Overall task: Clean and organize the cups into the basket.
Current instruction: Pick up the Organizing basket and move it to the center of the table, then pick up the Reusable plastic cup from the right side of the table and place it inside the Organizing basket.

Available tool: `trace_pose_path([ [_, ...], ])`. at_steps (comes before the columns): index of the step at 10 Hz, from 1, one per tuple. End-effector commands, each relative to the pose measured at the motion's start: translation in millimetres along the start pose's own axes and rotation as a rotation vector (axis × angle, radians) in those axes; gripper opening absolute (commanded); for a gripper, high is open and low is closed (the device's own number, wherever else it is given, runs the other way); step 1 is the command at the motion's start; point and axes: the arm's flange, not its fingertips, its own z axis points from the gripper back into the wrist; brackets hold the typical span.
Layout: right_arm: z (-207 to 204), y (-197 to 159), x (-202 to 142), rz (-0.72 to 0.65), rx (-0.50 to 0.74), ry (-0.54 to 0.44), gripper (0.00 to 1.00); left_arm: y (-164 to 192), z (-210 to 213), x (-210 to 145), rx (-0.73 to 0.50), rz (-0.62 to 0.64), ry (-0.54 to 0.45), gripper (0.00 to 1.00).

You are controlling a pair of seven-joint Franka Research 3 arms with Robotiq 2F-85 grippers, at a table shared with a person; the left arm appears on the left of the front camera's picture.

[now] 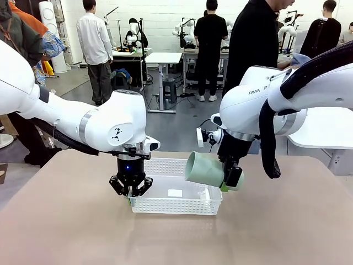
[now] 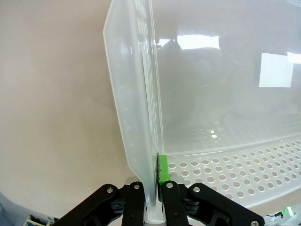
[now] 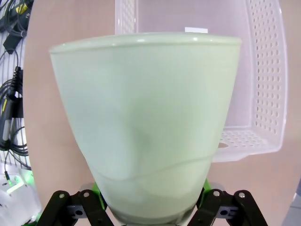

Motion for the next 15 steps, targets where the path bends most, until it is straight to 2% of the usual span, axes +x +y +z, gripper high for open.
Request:
trace_pose_path([
  [1,0,0,0,0.0,0.0,0.0,0.79,0,-2,-1,0.005,-0.005,0.003,0.0],
  [3,3,0,24,0.056,-0.033,-0.01,0.79,0,-2,-1,0.005,-0.005,0.003,0.0],
  [7,-10,-1,53,0.114,0.003,-0.038,0.79,0,-2,-1,0.005,-0.005,0.003,0.0],
  [10,-36,-7,74,0.122,0.032,-0.055,0.79,0,-2,-1,0.005,-0.005,0.003,0.0],
  [15,-70,-23,60,0.055,0.075,-0.025,0.79,0,-2,-1,0.005,-0.005,0.003,0.0],
])
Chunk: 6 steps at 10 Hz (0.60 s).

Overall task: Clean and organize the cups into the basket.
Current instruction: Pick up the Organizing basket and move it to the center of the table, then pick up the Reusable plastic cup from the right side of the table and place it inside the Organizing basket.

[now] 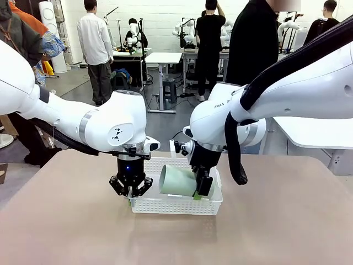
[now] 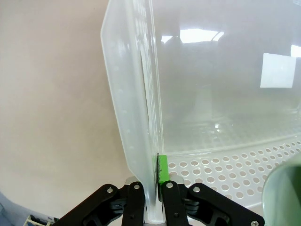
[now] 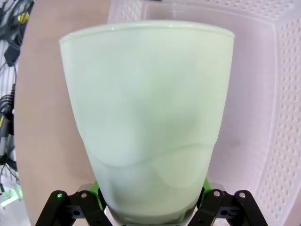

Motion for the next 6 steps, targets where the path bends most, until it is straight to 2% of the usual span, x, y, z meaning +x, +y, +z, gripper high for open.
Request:
trace_pose_path([
  [1,-8,-5,-6,-0.044,-0.01,0.019,0.79,0,-1,-1,0.005,-0.004,0.002,0.0],
  [6,-21,-16,-18,-0.11,0.017,0.015,0.79,0,-1,-1,0.005,-0.004,0.002,0.0],
])
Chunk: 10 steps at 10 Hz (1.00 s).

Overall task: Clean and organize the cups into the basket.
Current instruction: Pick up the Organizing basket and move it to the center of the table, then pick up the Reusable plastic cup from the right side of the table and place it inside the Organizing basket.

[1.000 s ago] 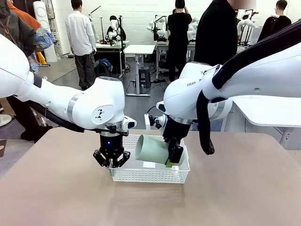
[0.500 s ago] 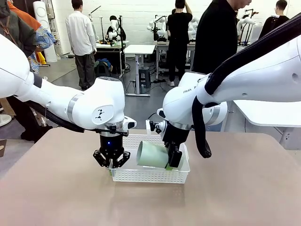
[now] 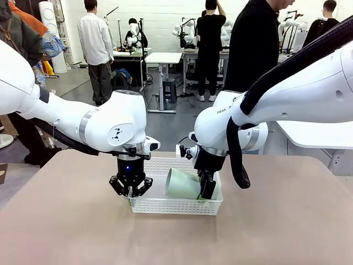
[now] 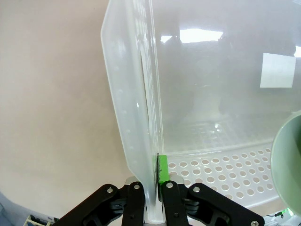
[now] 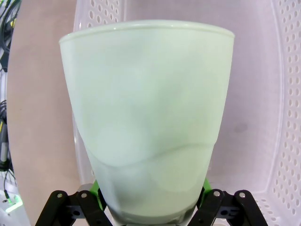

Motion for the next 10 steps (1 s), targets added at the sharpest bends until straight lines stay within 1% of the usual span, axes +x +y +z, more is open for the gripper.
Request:
trace_pose_path([
  [1,-8,-7,1,-0.031,0.004,0.01,0.79,0,-1,-1,0.005,-0.005,0.002,0.0],
  [6,-22,-17,-1,-0.041,0.035,0.008,0.79,0,-1,-1,0.005,-0.005,0.002,0.0],
  [7,-21,-17,-1,-0.043,0.04,0.0,0.91,0,-1,-1,0.005,-0.005,0.002,0.0],
  [8,-21,-17,0,-0.04,0.038,-0.003,0.99,0,-1,-1,0.005,-0.005,0.002,0.0],
  [10,-21,-16,0,-0.037,0.032,-0.005,1.0,0,-1,-1,0.005,-0.005,0.002,0.0],
])
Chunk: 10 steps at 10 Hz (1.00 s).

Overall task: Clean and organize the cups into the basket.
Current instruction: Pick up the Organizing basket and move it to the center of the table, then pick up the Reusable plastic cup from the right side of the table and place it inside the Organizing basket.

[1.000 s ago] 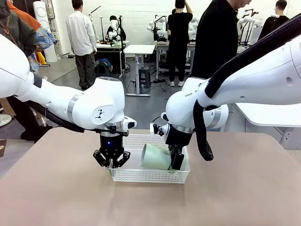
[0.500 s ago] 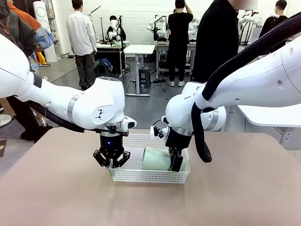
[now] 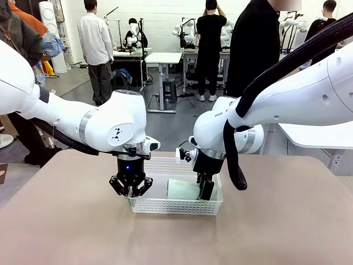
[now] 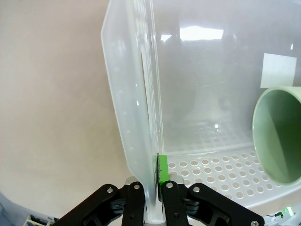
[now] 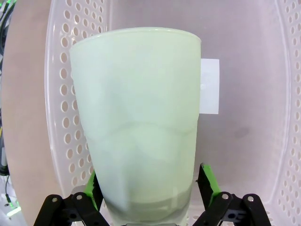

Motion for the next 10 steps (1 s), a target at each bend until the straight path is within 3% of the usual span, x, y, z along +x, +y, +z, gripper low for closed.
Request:
trace_pose_path([
  [1,-3,-1,3,-0.007,-0.007,0.0,1.0,0,-2,-1,0.005,-0.005,0.002,0.0],
  [4,12,0,5,0.005,-0.046,-0.029,1.0,0,-2,-1,0.005,-0.005,0.002,0.0],
  [6,61,12,2,0.031,-0.156,-0.135,1.0,0,-2,-1,0.005,-0.005,0.002,0.0],
  [8,120,37,-25,0.038,-0.275,-0.281,1.0,0,-2,-1,0.005,-0.005,0.002,0.0],
  [10,159,66,-76,-0.034,-0.357,-0.352,1.0,0,-2,-1,0.005,-0.005,0.002,0.0],
])
